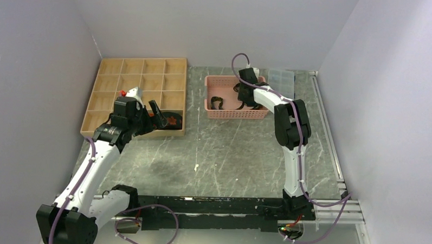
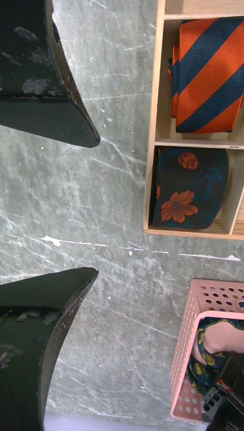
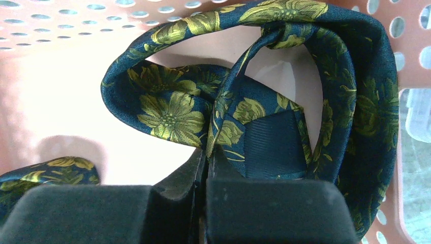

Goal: Roll the ties
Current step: Pick up the tie from the bin.

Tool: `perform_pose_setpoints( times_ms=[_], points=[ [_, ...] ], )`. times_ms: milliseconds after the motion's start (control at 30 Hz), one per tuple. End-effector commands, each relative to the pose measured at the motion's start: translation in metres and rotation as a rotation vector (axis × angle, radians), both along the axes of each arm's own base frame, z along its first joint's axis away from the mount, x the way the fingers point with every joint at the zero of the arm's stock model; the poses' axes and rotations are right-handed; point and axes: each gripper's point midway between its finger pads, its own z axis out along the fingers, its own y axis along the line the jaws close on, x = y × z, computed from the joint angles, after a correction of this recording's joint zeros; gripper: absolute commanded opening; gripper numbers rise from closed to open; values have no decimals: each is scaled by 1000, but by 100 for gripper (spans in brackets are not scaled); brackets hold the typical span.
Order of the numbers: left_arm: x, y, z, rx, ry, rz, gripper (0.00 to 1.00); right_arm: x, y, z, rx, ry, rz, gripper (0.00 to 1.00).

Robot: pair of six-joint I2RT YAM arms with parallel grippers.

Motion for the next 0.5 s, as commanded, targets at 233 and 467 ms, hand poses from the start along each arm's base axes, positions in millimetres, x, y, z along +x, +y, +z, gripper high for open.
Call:
perform_pose_setpoints(
  times_ms=[233, 467],
  points=[
    [6, 4, 20, 6, -75, 11, 94, 17, 29, 236, 228, -451, 84, 0],
    [8, 10, 46, 15, -189, 33, 92, -68, 23, 365, 285, -662, 149, 0]
  ],
)
